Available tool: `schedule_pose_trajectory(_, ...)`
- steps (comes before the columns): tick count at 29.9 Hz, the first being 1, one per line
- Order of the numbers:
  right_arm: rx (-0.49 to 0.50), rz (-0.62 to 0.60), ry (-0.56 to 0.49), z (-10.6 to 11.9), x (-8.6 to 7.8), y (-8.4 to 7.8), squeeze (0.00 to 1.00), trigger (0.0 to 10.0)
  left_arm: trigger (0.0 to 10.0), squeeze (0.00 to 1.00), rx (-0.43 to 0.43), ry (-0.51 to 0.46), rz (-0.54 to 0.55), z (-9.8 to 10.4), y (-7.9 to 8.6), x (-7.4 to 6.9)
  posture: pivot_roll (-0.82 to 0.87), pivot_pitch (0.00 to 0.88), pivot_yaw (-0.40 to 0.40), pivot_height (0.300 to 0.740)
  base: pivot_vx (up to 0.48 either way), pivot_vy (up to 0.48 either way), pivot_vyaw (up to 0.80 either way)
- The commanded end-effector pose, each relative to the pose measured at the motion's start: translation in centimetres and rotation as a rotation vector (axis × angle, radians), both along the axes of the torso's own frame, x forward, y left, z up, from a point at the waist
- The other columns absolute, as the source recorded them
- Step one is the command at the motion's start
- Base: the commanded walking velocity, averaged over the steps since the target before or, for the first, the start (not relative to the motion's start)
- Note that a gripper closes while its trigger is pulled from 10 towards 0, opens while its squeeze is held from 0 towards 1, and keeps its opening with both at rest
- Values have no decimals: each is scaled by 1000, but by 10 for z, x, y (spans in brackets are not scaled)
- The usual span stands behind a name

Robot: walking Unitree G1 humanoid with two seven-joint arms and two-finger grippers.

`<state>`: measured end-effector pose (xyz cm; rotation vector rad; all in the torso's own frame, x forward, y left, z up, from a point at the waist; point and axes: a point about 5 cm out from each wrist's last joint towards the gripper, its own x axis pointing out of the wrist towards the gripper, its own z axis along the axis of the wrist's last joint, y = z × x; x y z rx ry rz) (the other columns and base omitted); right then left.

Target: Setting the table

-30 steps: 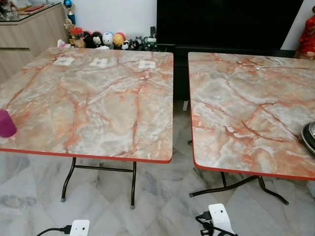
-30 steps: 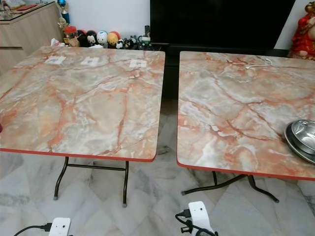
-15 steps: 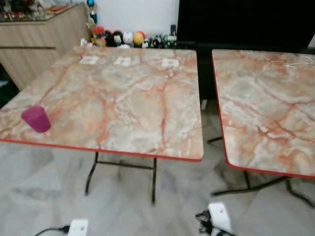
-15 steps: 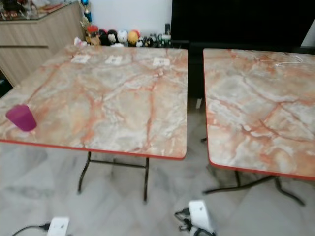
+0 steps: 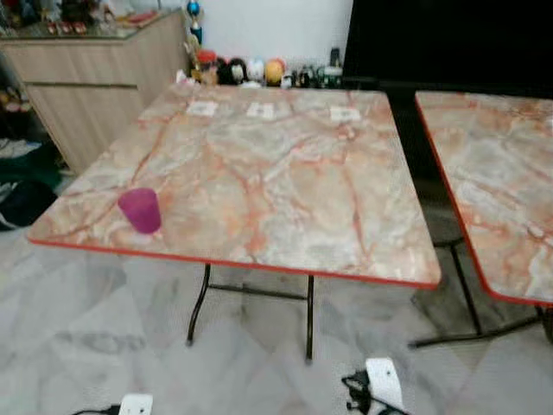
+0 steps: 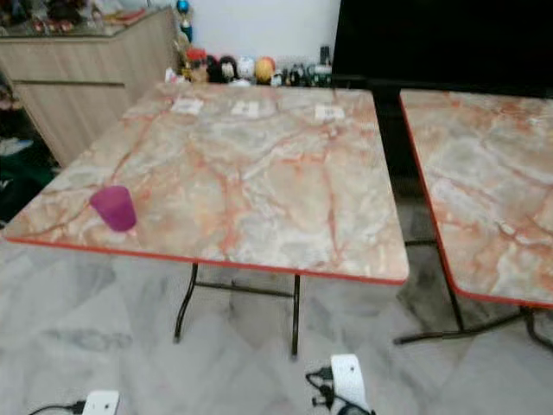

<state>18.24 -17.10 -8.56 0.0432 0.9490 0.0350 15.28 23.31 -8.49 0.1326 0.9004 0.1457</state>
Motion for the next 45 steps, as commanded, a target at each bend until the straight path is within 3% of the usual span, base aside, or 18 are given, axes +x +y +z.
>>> schedule_pose_trajectory(1,18,-7,-15,2,5,7,0,10000,10000,0,17,7,10,1,7,-2,28,0,12,740,0,480,0)
schedule_pose_trajectory(15,-6,-59,-46,6,12,0,0,10000,10000,0,19,-27,7,5,7,6,34,0,10,740,0,467,0)
schedule_pose_trajectory(24,-15,-60,-54,8,16,0,0,10000,10000,0,24,-74,-5,9,6,13,40,0,7,740,0,0,-430)
schedule_pose_trajectory(28,-14,-64,-52,8,15,-1,0,10000,10000,0,17,-136,-16,15,3,25,50,0,-1,740,0,0,-761)
schedule_pose_trajectory(33,-19,-59,-52,8,16,-1,0,10000,10000,0,16,-141,-21,17,1,31,52,0,-1,740,0,0,-756)
schedule_pose_trajectory(42,-17,-63,-43,6,13,-2,0,10000,10000,0,31,-121,-58,15,-3,29,47,0,5,740,0,-97,-737)
schedule_pose_trajectory(45,-18,-68,-34,5,10,-3,0,10000,10000,0,21,-119,-26,14,-2,28,48,0,6,740,0,-312,-731)
